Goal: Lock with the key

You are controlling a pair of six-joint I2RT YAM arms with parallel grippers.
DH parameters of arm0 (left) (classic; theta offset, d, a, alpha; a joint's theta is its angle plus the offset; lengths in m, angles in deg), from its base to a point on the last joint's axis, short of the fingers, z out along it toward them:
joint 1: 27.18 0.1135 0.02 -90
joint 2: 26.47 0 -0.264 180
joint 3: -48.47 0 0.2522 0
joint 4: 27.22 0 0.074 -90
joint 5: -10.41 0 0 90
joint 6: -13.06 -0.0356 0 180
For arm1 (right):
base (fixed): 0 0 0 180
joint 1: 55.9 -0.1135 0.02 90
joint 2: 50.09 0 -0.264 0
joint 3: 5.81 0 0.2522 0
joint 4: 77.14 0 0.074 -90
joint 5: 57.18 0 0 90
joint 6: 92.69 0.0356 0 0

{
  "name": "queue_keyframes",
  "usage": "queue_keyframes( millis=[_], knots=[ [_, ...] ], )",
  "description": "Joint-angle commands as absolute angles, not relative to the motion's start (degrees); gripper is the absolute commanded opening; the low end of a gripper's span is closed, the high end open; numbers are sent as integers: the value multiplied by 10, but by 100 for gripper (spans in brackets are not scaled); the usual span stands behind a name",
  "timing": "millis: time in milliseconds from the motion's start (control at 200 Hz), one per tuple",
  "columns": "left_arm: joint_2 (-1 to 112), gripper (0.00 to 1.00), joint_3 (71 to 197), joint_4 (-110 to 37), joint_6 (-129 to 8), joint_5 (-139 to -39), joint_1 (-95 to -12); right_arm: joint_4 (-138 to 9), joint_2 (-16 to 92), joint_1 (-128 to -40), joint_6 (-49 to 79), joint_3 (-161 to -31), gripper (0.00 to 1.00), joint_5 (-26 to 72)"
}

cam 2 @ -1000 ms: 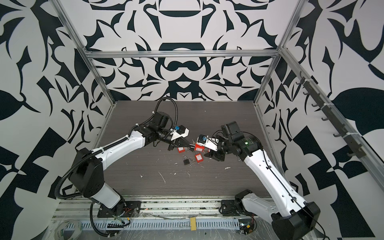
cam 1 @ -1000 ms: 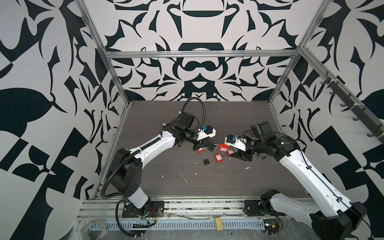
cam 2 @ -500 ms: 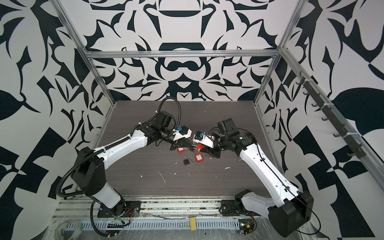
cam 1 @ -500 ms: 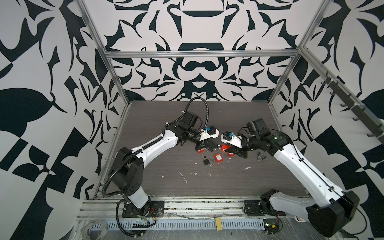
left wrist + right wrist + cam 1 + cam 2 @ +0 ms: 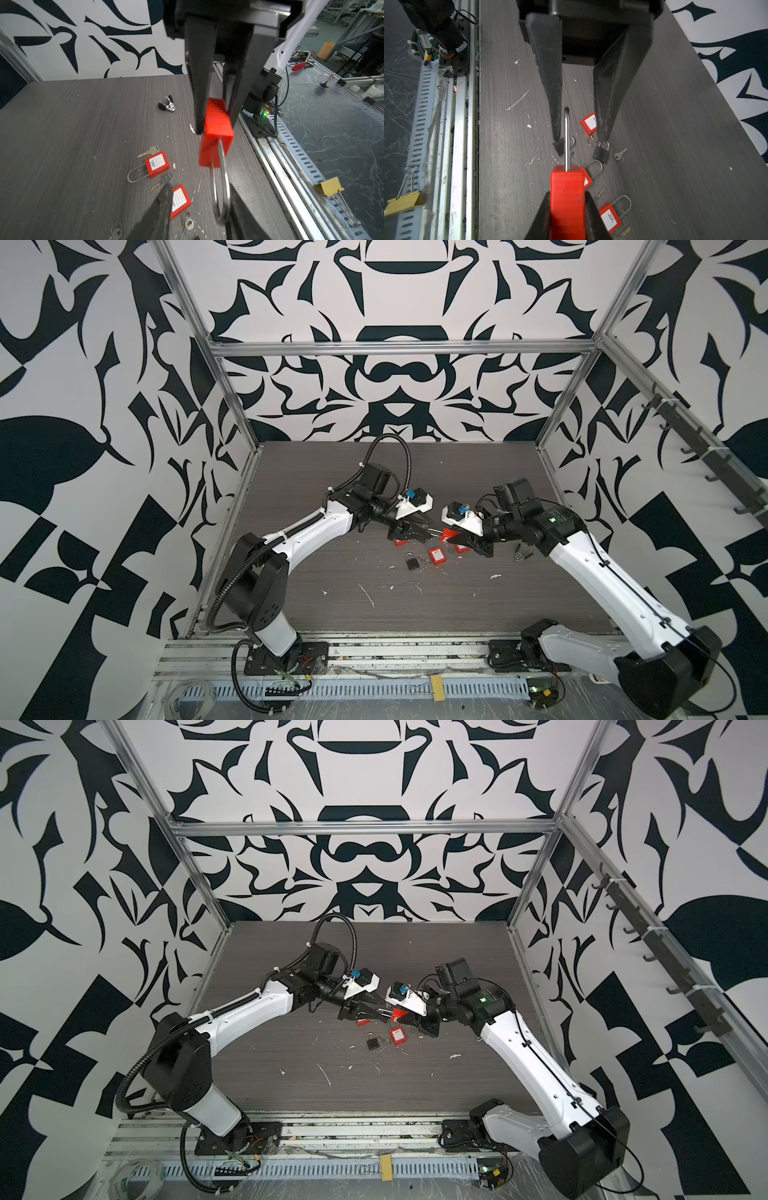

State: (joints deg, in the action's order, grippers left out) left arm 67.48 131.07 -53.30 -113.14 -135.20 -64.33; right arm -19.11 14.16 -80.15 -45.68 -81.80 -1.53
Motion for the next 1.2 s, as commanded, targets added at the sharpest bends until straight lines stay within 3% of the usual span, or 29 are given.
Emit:
queue_keyframes(
  millis=[0,245,640,810,920,1075,1145,1195],
  knots=[
    [659,40,1286,-489,-1107,-1373,-639,-225,126,-805,-438,-813,4,-38],
    [655,32,1257,-423,-1067,-1390,-638,-227,121,-805,-432,-805,3,-38],
    [647,30,1255,-423,-1071,-1421,-641,-231,123,-805,-429,-802,3,-28],
    [652,13,1258,-425,-1071,-1422,-643,-246,117,-805,-423,-798,3,-24],
    [656,11,1260,-427,-1072,-1422,-644,-254,112,-805,-418,-794,3,-23],
    [661,0,1272,-428,-1072,-1427,-648,-252,113,-805,-417,-792,3,-19],
    [664,0,1280,-430,-1072,-1428,-651,-253,112,-805,-416,-791,7,-17],
    [668,0,1285,-435,-1070,-1427,-651,-248,110,-805,-418,-792,18,-10]
  ],
)
